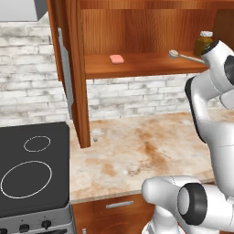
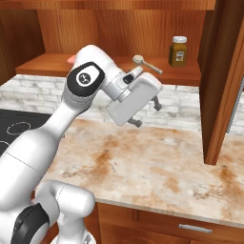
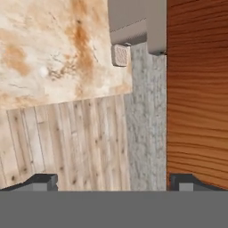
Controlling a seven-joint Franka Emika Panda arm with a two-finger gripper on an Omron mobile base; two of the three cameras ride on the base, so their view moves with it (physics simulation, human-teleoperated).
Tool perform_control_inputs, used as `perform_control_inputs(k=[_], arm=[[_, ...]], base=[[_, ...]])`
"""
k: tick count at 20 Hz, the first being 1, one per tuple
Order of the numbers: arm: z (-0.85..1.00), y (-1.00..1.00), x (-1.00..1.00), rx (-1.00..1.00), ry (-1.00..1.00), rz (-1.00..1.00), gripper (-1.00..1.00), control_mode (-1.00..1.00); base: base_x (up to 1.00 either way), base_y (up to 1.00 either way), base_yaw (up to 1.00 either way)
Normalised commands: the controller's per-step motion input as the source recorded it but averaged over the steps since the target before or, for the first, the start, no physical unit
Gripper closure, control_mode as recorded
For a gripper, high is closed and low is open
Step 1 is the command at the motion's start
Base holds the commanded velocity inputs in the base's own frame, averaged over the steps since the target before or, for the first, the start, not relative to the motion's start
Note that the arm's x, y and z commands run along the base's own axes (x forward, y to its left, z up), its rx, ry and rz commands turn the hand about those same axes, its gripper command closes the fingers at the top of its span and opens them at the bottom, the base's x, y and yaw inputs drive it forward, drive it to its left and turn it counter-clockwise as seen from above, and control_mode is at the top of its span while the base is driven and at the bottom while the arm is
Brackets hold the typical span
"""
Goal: Pick the bar soap and dish brush from the cabinet and place them on the counter.
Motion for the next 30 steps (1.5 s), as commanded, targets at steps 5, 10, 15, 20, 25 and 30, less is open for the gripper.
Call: perform_control_inputs(k=[5, 10, 15, 20, 25, 30], arm=[[-0.15, 0.03, 0.21, 0.12, 0.06, 0.17, -1.0, -1.0], [0.0, 0.22, 0.08, 0.19, 0.12, 0.09, -1.0, -1.0], [-0.03, 0.16, 0.01, 0.24, 0.08, 0.06, -1.0, -1.0], [-0.05, 0.07, 0.03, 0.25, 0.1, 0.06, -1.0, -1.0], [-0.06, 0.15, 0.02, 0.25, 0.09, 0.07, -1.0, -1.0], [-0.12, 0.1, 0.03, 0.23, -0.11, 0.0, -1.0, -1.0]], base=[[0.0, 0.0, 0.0], [0.0, 0.0, 0.0], [0.0, 0.0, 0.0], [0.0, 0.0, 0.0], [0.0, 0.0, 0.0], [0.0, 0.0, 0.0]])
